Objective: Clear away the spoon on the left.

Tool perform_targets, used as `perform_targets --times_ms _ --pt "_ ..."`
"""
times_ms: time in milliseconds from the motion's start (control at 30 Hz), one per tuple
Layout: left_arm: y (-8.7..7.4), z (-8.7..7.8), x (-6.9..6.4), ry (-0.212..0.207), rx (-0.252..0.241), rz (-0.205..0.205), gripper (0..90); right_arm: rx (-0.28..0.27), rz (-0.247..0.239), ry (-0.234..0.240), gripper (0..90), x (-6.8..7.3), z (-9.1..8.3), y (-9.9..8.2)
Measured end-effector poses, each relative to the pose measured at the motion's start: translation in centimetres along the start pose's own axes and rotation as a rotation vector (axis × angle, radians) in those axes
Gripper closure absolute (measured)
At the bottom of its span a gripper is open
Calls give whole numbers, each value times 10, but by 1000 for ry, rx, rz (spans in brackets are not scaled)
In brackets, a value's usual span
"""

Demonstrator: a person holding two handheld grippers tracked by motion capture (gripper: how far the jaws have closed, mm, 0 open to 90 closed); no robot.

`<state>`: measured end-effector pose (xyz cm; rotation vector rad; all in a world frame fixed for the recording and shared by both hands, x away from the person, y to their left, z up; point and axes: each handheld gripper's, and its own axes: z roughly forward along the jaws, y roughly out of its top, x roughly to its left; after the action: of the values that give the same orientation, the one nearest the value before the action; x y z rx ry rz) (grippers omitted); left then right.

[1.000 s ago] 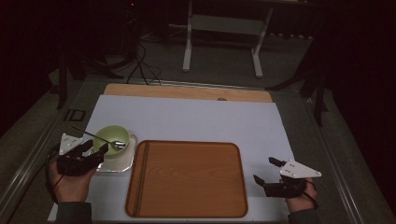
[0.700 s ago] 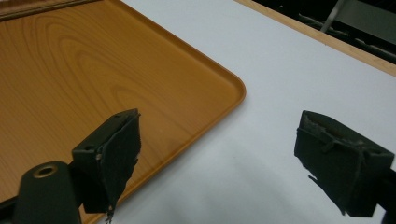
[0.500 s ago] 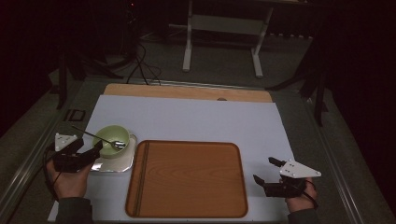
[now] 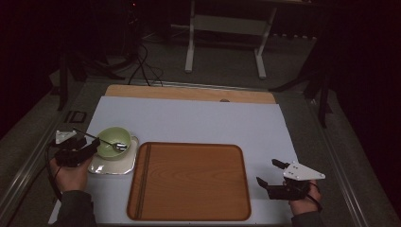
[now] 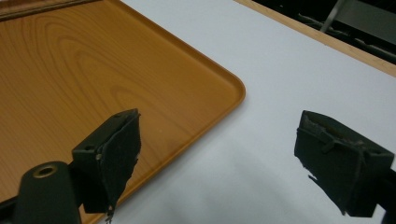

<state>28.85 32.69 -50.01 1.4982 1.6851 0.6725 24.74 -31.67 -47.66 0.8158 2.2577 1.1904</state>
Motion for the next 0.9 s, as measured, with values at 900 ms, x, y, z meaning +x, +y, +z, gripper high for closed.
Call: perform_targets --times_ms 900 --pt "1 21 5 -40 -9 -34 628 1 4 -2 144 0 -1 -1"
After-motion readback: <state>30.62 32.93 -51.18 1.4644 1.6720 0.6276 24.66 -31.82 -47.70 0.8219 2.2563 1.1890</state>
